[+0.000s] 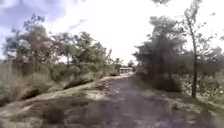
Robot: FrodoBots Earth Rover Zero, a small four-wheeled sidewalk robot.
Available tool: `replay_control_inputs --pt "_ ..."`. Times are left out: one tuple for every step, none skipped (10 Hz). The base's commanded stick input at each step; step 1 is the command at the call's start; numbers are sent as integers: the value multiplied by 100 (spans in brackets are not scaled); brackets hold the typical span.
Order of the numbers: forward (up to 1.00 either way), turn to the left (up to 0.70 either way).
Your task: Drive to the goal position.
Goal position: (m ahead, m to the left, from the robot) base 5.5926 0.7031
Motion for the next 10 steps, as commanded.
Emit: replay_control_inputs --pt "100 0" --pt "100 0" --pt "100 0" --pt "100 0" --pt "100 0" --pt "100 0" --pt "100 0" --pt "100 0" --pt "100 0" --pt "100 0"
